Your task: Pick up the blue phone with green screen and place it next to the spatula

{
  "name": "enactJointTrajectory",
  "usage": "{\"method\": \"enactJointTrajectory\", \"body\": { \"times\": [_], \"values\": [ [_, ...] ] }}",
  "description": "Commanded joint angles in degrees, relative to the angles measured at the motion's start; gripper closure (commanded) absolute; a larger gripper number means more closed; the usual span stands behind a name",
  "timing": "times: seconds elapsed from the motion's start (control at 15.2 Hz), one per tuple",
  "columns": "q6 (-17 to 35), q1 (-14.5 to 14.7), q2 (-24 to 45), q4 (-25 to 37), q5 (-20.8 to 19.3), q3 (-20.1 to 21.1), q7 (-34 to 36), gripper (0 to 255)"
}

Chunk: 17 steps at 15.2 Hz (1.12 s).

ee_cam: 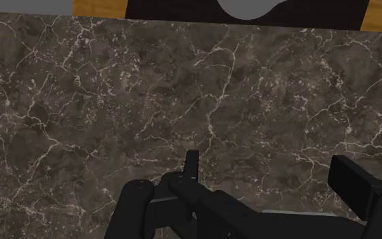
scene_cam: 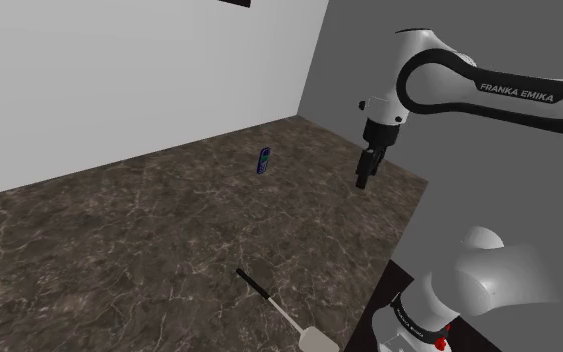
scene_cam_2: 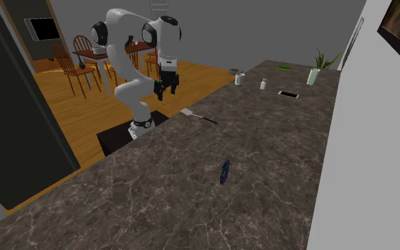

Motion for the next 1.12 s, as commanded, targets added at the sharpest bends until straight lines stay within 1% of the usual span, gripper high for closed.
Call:
{"method": "enactJointTrajectory", "body": {
  "times": [0.0, 0.26, 0.53, 0.79, 1.06],
  "values": [
    [0.0, 0.0, 0.0, 0.0, 0.0, 0.0, 0.0, 0],
    [8.3, -0.5, 6.8, 0.7, -0.7, -0.9, -1.4, 0],
    [15.8, -0.8, 14.2, 2.8, -1.1, -1.6, -2.8, 0],
    [22.5, -1.0, 21.9, 6.0, -1.3, -2.3, -4.1, 0],
    [28.1, -1.2, 29.8, 10.5, -1.2, -2.9, -5.5, 0]
  ]
}}
